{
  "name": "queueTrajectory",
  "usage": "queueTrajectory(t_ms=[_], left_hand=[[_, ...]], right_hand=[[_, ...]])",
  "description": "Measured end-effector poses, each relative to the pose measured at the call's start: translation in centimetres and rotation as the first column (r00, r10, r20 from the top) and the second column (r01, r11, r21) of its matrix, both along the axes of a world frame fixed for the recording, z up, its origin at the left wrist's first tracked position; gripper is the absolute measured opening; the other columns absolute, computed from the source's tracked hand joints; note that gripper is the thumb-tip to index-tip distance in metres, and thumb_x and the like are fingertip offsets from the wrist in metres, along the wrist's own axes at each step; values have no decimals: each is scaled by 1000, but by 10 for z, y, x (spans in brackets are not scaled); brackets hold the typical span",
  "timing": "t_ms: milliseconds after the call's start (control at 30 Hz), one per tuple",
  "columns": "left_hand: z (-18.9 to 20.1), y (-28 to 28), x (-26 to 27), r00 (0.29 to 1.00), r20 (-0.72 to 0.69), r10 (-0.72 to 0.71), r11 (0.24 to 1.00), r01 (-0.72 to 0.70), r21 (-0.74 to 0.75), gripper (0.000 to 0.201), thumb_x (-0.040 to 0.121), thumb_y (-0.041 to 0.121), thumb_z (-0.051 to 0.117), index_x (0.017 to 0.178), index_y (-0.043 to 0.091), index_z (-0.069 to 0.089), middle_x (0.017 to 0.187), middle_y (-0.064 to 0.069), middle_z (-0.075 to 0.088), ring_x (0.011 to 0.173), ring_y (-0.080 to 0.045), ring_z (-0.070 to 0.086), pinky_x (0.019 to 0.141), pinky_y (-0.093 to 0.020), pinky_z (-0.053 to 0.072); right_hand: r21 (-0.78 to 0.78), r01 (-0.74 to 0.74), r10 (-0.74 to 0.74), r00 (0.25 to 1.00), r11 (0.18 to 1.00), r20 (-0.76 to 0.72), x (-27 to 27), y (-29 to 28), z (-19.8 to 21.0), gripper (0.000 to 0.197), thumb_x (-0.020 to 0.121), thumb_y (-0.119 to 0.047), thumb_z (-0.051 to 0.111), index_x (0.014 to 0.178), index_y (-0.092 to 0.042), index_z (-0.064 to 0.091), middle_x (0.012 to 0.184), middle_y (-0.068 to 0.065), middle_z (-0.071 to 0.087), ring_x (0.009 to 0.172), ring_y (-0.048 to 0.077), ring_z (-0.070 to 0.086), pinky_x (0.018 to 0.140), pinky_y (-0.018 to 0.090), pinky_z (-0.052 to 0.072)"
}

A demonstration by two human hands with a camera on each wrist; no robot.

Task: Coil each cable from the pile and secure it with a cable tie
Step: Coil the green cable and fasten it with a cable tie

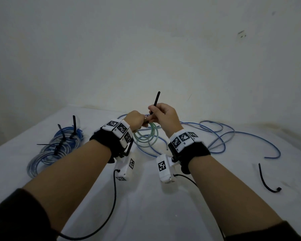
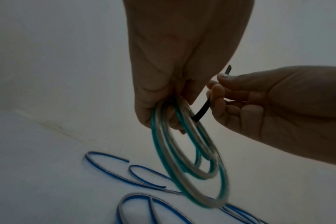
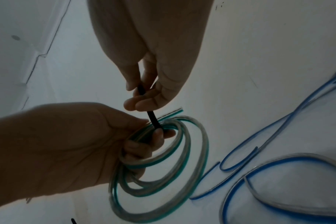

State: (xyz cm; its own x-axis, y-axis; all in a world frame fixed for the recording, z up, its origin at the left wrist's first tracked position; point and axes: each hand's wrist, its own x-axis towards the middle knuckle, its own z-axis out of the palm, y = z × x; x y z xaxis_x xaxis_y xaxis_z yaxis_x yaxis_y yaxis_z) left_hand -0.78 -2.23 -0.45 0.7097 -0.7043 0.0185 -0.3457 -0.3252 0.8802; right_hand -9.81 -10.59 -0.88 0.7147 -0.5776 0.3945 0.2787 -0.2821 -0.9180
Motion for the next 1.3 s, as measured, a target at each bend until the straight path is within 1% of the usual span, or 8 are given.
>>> queueTrajectory(t_ms=[100,200,267,467,667,833,1100,1300], left_hand=[[-2,5,5,998,61,-9,1000,7,22,33,98,14,39,105,-6,64,69,-1,52,60,-10,46,59,-19,38],[-3,7,6,993,120,-14,1000,15,-2,36,99,16,36,98,-4,66,79,-14,58,59,-17,42,56,-28,33],[-3,8,4,985,174,7,999,-1,-32,33,98,16,36,92,-1,64,87,-15,59,70,-23,47,65,-30,34],[-9,10,4,950,297,91,989,-52,-138,27,99,18,36,104,-3,53,102,-18,63,86,-25,51,72,-30,35],[-10,15,11,924,360,127,987,-81,-141,25,97,16,36,102,-2,52,103,-20,63,96,-33,55,81,-37,40],[-8,19,14,926,345,153,981,-100,-165,19,97,15,37,98,1,50,103,-21,62,88,-29,51,71,-30,34],[-12,27,16,902,410,139,989,-103,-110,20,99,23,42,91,5,48,87,-14,55,92,-32,54,65,-27,27],[-11,31,22,895,432,113,993,-112,-28,25,97,20,45,105,-2,53,106,-20,63,101,-33,55,81,-34,40]], right_hand=[[49,26,-26,1000,998,-3,7,2,-1,11,93,-10,55,85,-5,58,63,2,59,49,11,61,62,29,57],[64,51,-50,999,997,-20,11,2,0,11,93,-11,55,84,-4,57,66,4,57,46,9,58,60,30,55],[30,93,-91,995,995,-47,13,1,0,13,92,-10,56,80,-8,58,61,4,58,45,8,58,60,28,55],[68,158,-150,983,985,-104,22,-2,1,16,91,-8,56,74,-8,57,58,5,57,43,9,56,62,33,55],[136,111,-97,990,984,-102,29,7,7,21,96,-22,49,84,-6,56,66,4,54,48,14,55,56,30,51],[102,128,-113,984,987,-140,33,11,3,17,90,-9,57,73,-7,57,57,5,57,49,14,57,60,31,53],[266,94,-48,983,959,-177,35,16,-5,19,92,-7,54,74,-5,53,66,9,53,41,10,57,47,23,49],[378,22,21,994,926,-109,34,24,2,25,101,-20,35,85,-6,48,70,12,52,43,15,58,49,26,51]])
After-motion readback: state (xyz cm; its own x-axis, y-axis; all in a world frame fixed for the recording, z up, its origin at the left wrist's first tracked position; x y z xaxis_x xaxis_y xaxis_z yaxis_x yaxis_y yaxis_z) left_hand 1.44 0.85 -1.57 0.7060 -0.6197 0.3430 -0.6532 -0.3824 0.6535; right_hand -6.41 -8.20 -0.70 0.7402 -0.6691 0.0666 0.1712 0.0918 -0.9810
